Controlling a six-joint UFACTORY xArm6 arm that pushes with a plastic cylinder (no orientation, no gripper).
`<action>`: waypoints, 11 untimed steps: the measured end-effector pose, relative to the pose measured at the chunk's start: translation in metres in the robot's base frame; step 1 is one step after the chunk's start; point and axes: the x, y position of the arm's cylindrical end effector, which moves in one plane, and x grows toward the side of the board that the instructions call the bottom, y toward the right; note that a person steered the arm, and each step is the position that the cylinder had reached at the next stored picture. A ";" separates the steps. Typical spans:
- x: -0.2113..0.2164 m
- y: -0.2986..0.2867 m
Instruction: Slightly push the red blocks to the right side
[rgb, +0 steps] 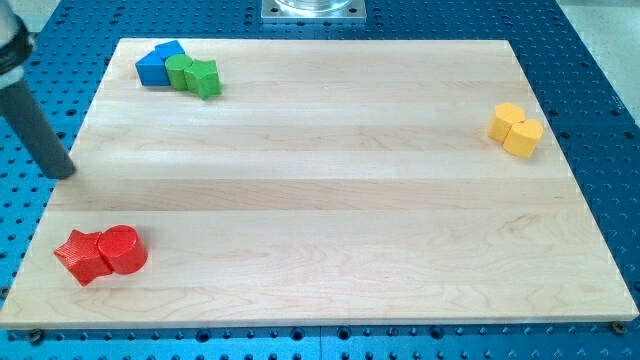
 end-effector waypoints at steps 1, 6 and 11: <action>0.000 0.000; 0.119 0.000; 0.112 0.032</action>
